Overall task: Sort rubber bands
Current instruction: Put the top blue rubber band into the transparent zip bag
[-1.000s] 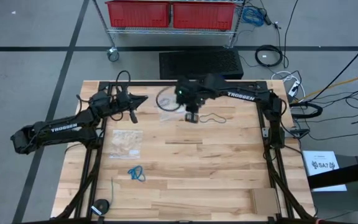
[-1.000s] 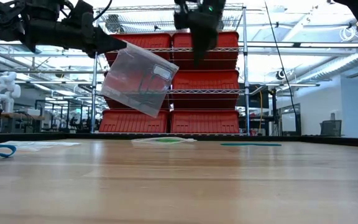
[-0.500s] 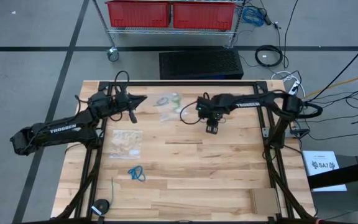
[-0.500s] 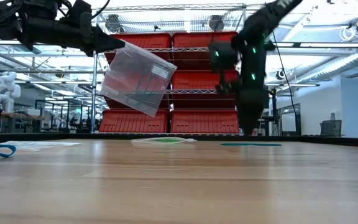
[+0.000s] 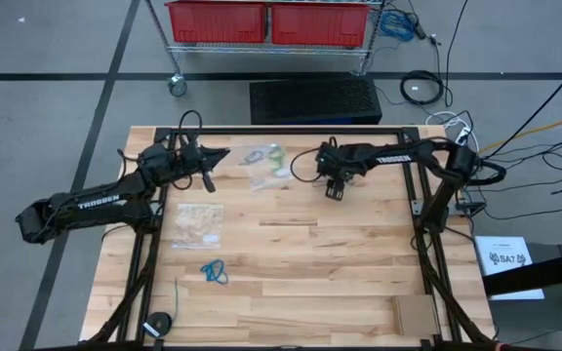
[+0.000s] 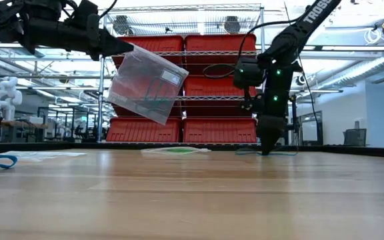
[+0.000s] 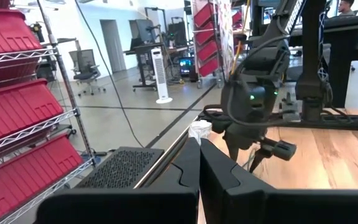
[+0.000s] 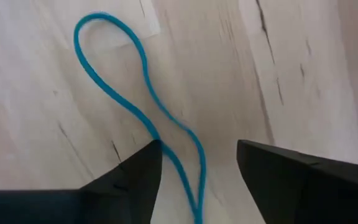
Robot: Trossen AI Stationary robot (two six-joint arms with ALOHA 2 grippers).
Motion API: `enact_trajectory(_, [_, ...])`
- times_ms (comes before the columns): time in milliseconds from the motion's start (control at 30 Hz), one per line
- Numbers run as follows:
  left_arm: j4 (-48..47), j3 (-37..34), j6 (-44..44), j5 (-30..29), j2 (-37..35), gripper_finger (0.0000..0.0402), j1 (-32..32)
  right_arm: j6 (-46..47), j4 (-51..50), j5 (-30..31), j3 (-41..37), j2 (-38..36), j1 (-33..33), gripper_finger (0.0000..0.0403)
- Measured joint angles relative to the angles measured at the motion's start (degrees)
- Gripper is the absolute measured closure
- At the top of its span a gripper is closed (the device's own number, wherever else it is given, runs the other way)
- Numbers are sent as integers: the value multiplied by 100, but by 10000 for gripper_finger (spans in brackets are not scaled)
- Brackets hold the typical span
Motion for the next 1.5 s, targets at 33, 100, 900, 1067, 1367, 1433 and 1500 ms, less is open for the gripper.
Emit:
enact_trajectory(33, [0, 0, 0, 0, 0, 401, 0, 0, 37, -160, -20, 0, -56, 204])
enact_trajectory(100, [-2, 0, 0, -2, 0, 401, 0, 26, 95, -451, -52, 0, -153, 211])
enact_trajectory(900, [-2, 0, 4, -2, 0, 401, -2, 946, 311, -524, -75, 380, 940, 395])
enact_trajectory(1067, [0, 0, 2, -2, 0, 401, -2, 1095, 178, -372, 148, 303, 1264, 401])
enact_trajectory(1367, [5, 0, 2, -20, 19, 401, 18, 1043, 159, -981, 1210, -77, 1814, 402])
enact_trajectory(1433, [2, 0, 4, -22, 26, 401, 35, 974, 154, -950, 1535, -55, 1951, 402])
enact_trajectory(1500, [-2, 0, 2, -22, 28, 401, 34, 811, 318, -818, 1876, -74, 2080, 402])
